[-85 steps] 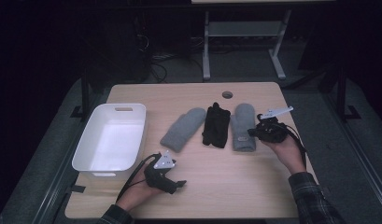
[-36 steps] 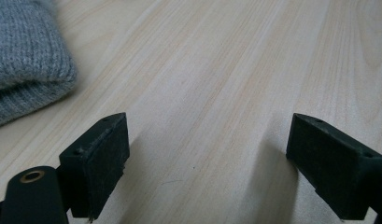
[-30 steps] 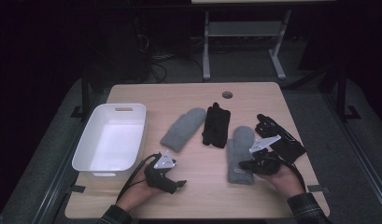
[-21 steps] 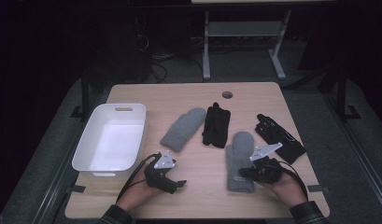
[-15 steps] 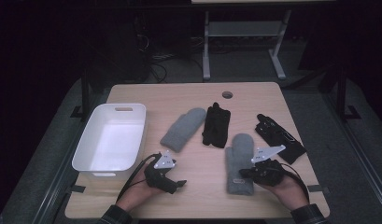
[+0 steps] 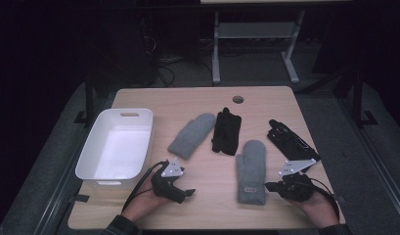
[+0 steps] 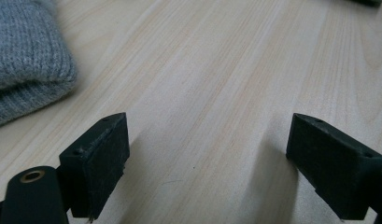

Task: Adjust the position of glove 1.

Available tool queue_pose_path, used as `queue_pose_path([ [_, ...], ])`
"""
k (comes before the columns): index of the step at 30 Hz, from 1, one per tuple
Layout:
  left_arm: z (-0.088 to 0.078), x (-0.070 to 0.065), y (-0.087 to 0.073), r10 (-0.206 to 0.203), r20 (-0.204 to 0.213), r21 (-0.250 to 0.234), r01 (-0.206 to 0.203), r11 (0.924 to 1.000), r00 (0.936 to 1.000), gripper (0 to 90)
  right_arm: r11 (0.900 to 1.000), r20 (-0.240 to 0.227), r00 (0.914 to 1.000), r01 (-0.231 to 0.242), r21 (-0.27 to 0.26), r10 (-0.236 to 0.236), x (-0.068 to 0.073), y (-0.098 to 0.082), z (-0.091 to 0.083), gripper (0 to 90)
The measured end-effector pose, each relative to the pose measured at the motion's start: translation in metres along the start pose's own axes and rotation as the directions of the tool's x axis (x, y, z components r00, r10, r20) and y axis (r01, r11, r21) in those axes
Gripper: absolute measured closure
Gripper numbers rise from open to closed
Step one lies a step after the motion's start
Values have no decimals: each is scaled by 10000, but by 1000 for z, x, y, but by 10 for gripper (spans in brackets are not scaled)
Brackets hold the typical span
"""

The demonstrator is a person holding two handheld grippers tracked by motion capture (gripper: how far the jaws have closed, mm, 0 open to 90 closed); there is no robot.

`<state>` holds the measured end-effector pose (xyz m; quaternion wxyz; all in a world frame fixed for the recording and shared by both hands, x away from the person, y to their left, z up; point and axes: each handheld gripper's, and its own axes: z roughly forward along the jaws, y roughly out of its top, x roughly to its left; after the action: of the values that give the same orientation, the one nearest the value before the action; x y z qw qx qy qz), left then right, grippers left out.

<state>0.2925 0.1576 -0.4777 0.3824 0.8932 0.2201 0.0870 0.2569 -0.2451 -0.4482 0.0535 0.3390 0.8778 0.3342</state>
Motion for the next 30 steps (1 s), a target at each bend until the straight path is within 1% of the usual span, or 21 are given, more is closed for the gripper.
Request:
queue_pose_path([
  [3, 0, 0, 0, -4, -8, -4, 4, 10000, 10000, 123, 9998, -140, 9998, 139, 120, -138, 4, 0, 3, 900],
  [7, 0, 0, 0, -16, -6, -21, 16, 10000, 10000, 123, 9993, -433, 9984, 362, 115, -356, 11, 4, 6, 900],
  [9, 0, 0, 0, -12, -15, -62, 12, 10000, 10000, 123, 9989, -618, 9971, 447, 113, -439, 15, 5, 9, 900],
  [11, 0, 0, 0, 7, -26, -59, -7, 10000, 10000, 123, 9978, -750, 9950, 663, 55, -657, 18, 8, 12, 900],
  [13, 0, 0, 0, 4, -21, -69, -4, 10000, 10000, 123, 9973, -880, 9936, 723, 93, -713, 23, 12, 15, 900],
  [18, 0, 0, 0, 43, -14, -16, -43, 10000, 10000, 123, 9937, -1219, 9866, 1109, 148, -1083, 32, 23, 27, 900],
  [22, 1, 0, 0, -48, -17, -92, 48, 9999, 10000, 123, 9888, -1394, 9797, 1479, 184, -1439, 39, 33, 36, 900],
  [23, 0, 0, 0, 14, -23, -40, -14, 10000, 10000, 123, 9871, -1399, 9780, 1591, 185, -1550, 41, 35, 38, 900],
  [24, 0, 0, 0, 6, -21, -47, -6, 10000, 10000, 123, 9876, -1471, 9774, 1562, 188, -1518, 42, 38, 40, 900],
  [29, 0, 0, 0, 11, -21, -46, -11, 10000, 10000, 123, 9832, -1583, 9716, 1815, 211, -1760, 45, 46, 49, 900],
  [30, 0, 0, 0, 15, -23, -43, -15, 10000, 10000, 123, 9834, -1629, 9712, 1801, 226, -1741, 46, 48, 50, 900],
])
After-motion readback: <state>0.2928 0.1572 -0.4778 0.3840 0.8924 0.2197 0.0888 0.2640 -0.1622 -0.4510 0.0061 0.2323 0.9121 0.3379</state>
